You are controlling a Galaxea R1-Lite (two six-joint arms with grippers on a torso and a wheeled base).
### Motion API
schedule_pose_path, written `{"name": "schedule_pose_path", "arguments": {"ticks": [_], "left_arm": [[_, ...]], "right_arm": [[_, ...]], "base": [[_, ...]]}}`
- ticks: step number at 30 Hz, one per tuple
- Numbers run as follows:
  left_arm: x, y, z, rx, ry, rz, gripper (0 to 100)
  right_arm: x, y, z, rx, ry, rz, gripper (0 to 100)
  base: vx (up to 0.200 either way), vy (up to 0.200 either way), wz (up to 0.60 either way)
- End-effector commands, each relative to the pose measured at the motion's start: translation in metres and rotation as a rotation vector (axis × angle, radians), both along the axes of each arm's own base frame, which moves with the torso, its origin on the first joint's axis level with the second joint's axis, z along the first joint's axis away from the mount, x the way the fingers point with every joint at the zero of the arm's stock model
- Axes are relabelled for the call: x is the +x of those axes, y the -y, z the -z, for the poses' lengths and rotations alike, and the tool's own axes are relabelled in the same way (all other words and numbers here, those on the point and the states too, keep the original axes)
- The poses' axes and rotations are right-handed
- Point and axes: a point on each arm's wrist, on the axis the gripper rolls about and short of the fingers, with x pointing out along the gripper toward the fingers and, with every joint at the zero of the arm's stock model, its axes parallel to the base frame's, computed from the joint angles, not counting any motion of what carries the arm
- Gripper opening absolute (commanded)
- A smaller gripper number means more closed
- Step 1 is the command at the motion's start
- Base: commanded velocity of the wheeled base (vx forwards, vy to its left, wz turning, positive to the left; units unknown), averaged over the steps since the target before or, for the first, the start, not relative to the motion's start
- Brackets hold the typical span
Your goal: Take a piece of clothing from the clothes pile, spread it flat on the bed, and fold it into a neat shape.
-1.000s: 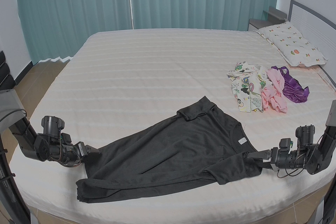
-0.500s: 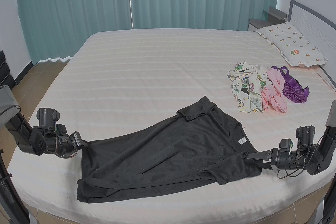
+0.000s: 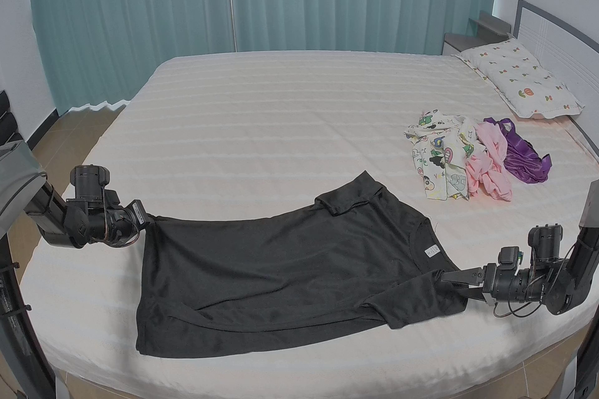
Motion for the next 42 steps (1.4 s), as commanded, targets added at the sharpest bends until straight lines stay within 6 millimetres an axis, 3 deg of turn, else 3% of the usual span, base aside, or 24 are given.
{"name": "schedule_pose_path", "arguments": {"ticks": [1, 6, 7, 13, 16, 19, 22, 24, 28, 35, 42], "left_arm": [[0.010, -0.004, 0.016, -0.003, -0.025, -0.009, 0], [0.015, -0.011, 0.024, -0.003, -0.033, -0.024, 0], [0.016, -0.011, 0.025, -0.003, -0.033, -0.024, 100], [0.018, -0.012, 0.024, -0.009, -0.024, -0.033, 100], [0.016, -0.020, 0.010, -0.052, 0.000, -0.087, 100], [0.000, -0.028, -0.015, -0.083, 0.032, -0.119, 100], [-0.020, -0.026, -0.020, -0.095, 0.019, -0.100, 100], [-0.044, -0.020, -0.027, -0.126, 0.002, -0.064, 100], [-0.081, -0.009, -0.024, -0.168, -0.050, -0.018, 100], [-0.125, 0.007, -0.011, -0.181, -0.121, 0.102, 100], [-0.137, 0.014, 0.002, -0.172, -0.150, 0.220, 100]], "right_arm": [[0.000, 0.000, 0.002, 0.001, -0.007, -0.001, 100], [0.000, -0.001, 0.002, 0.002, -0.008, -0.003, 100], [0.000, -0.001, 0.002, 0.002, -0.008, -0.003, 100], [-0.001, -0.001, 0.002, 0.002, -0.008, -0.004, 100], [-0.002, -0.001, 0.002, 0.003, -0.011, -0.005, 100], [-0.002, -0.001, 0.001, 0.003, -0.008, -0.005, 100], [-0.002, -0.002, 0.000, 0.002, -0.004, -0.007, 100], [-0.002, -0.002, 0.000, 0.002, -0.004, -0.007, 100], [-0.002, -0.003, 0.000, 0.002, -0.002, -0.013, 100], [-0.002, -0.003, 0.000, 0.001, -0.004, -0.012, 100], [-0.002, -0.003, 0.000, 0.002, -0.002, -0.014, 100]], "base": [[0.000, 0.000, 0.00], [0.000, 0.000, 0.00], [0.000, 0.000, 0.00], [0.000, 0.000, 0.00], [0.000, 0.000, 0.00], [0.000, 0.000, 0.00], [0.000, 0.000, 0.00], [0.000, 0.000, 0.00], [0.000, 0.000, 0.00], [0.000, 0.000, 0.00], [0.000, 0.000, 0.00]]}}
